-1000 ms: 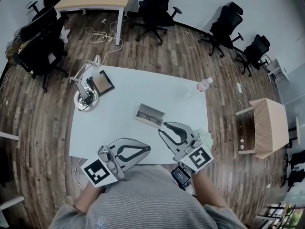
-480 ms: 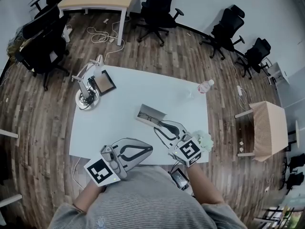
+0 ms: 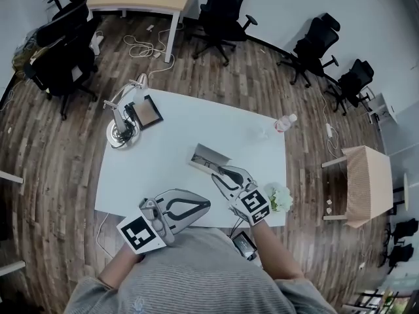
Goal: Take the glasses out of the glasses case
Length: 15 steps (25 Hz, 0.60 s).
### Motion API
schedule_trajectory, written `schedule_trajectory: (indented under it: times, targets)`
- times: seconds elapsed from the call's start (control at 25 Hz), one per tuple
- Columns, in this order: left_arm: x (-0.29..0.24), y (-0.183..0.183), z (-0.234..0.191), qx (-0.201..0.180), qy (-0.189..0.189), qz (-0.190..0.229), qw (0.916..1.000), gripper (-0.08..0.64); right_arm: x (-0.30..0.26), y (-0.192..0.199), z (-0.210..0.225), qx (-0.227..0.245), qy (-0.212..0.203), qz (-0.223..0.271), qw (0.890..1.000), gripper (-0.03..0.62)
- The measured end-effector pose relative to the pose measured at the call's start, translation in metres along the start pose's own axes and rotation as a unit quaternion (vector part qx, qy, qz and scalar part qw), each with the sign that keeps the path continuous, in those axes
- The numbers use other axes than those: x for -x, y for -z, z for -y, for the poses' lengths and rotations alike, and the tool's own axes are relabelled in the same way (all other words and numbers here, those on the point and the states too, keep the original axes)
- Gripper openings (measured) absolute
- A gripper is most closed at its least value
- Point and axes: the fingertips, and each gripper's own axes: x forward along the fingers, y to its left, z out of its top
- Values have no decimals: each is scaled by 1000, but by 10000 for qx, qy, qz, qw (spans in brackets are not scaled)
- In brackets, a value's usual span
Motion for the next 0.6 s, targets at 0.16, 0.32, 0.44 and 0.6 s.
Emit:
schedule_trajectory:
  times: [0.16, 0.32, 0.44, 0.6]
  targets:
    - [2, 3, -3, 29, -44, -20, 10000, 11, -10, 20, 7, 20, 56, -319, 9995, 106]
    - [4, 6, -6, 38, -56, -34, 10000, 11, -20, 31, 10, 16, 79, -490, 9988, 106]
    - [4, 9, -6, 49, -34, -49, 10000, 11, -27, 35, 13, 0, 99, -572, 9983, 106]
    - [4, 10, -6, 65, -14, -52, 10000, 11, -35, 50, 16, -25, 93, -782, 9969, 106]
